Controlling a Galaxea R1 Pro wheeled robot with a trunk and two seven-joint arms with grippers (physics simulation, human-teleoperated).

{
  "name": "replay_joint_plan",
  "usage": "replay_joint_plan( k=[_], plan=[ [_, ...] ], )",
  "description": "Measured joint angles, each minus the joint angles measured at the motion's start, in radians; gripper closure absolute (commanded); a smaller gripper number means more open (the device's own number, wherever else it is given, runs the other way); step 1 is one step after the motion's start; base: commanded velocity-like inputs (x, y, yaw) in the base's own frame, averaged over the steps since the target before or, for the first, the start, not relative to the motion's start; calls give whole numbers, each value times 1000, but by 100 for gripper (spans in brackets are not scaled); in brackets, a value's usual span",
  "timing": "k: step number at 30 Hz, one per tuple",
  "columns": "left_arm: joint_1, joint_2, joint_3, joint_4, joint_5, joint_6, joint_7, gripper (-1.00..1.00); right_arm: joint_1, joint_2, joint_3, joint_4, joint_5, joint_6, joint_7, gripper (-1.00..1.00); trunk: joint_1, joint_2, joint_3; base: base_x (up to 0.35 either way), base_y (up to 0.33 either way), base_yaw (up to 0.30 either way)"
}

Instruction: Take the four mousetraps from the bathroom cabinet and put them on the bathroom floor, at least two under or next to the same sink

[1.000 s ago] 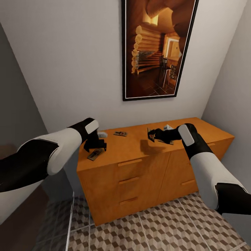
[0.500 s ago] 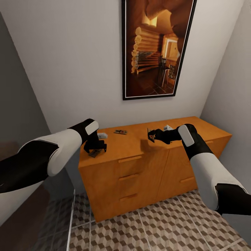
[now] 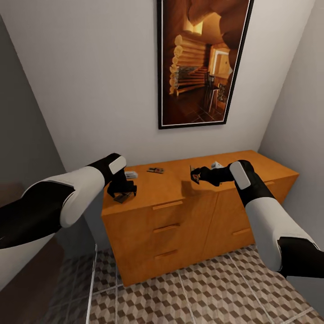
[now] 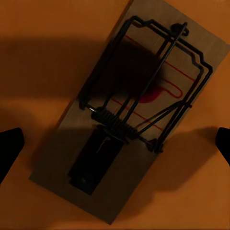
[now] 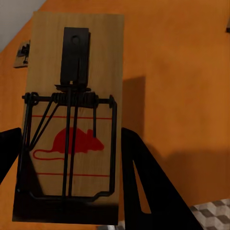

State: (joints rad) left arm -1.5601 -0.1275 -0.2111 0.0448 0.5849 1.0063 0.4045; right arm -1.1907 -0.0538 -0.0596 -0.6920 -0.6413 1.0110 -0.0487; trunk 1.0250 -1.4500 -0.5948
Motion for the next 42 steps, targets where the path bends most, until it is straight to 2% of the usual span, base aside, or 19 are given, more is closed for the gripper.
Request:
replay_joint_plan(
  k=[11, 29, 30, 42],
  plan=[
    [0, 22, -1, 1, 1, -12, 0, -100, 0, 0, 0, 0, 1, 0, 0, 100, 0, 0, 0, 0, 0, 0],
    [3, 19, -2, 1, -2, -12, -1, -100, 0, -1, 0, -1, 1, 0, 0, 100, 0, 0, 0, 0, 0, 0],
    [3, 19, -3, 1, -3, -12, -1, 100, 0, -1, 0, -1, 1, 0, 0, 100, 0, 0, 0, 0, 0, 0],
    [10, 15, -3, -11, -2, -13, -1, 100, 0, -3, 0, -1, 1, 0, 0, 100, 0, 0, 0, 0, 0, 0]
  ],
)
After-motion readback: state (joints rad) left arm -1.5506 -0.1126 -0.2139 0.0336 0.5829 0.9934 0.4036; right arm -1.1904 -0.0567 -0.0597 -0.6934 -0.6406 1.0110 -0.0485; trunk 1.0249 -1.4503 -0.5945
